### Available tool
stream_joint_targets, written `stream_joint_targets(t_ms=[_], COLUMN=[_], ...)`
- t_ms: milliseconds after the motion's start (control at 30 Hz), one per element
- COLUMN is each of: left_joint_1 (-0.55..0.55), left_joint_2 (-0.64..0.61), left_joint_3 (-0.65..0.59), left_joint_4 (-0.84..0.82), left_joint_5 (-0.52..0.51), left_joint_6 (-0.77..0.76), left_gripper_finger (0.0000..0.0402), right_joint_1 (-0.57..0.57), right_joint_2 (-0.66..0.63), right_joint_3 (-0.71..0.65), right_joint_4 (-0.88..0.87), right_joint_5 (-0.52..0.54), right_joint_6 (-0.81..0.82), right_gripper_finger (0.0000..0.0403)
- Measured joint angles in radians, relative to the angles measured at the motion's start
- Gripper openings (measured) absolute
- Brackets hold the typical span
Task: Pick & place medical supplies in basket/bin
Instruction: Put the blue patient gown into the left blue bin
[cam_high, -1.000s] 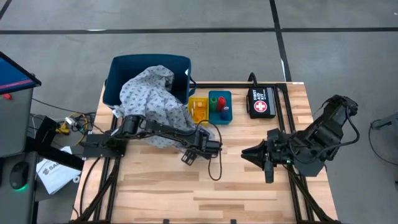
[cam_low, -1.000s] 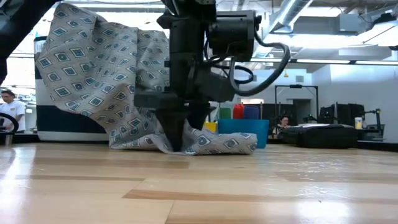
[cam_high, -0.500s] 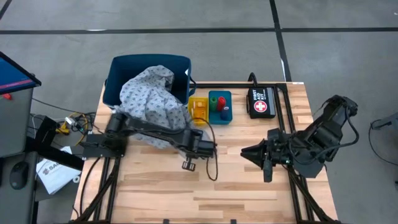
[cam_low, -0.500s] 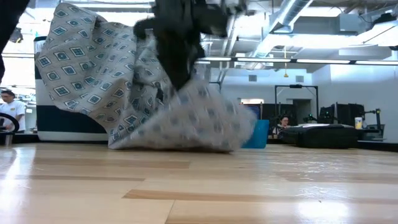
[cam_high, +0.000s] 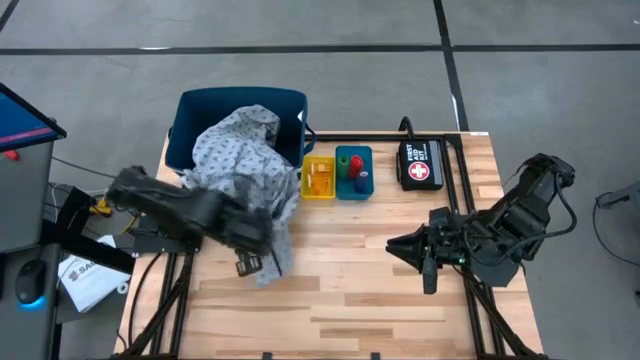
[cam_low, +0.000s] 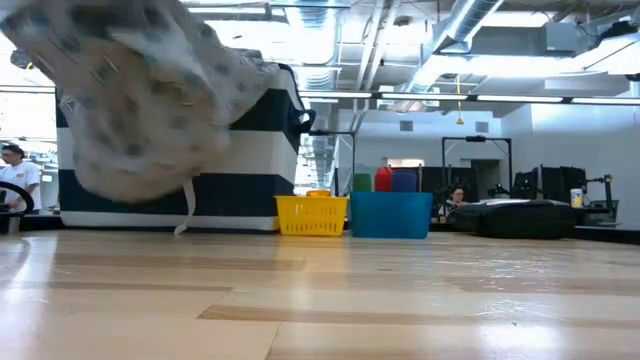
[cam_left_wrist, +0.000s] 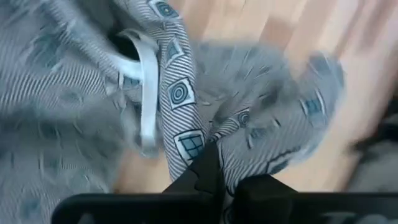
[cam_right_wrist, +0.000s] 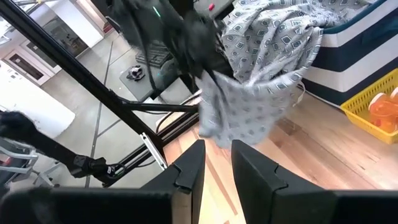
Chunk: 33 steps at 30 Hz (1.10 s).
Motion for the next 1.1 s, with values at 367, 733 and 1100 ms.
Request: stream_joint_targets(t_ms=[367,733,1100], left_joint_1=[0.023,0.453,0.886], left_joint_2=[-0.232,-0.242,-0.203], left_joint_3=[0.013,0.149,0.246], left_joint_4=[-0.008,0.005,0.843], left_joint_5=[-0.266,-0.726,-0.841], left_joint_6=[-0.198,0.393,1.335], left_gripper_finger=[0.0,0.0,0.0], right_joint_1=[-0.011,-0.04,-0.111], right_joint_2=[0.0,0.0,-0.001], right_joint_3=[0.0,0.0,0.0], right_joint_4=[-0.002,-0.003,-0.004], right_joint_5=[0.004,0.003,-0.019], right_joint_6=[0.005,0.056,0.072], right_gripper_finger=[0.0077,0.0077,0.0077])
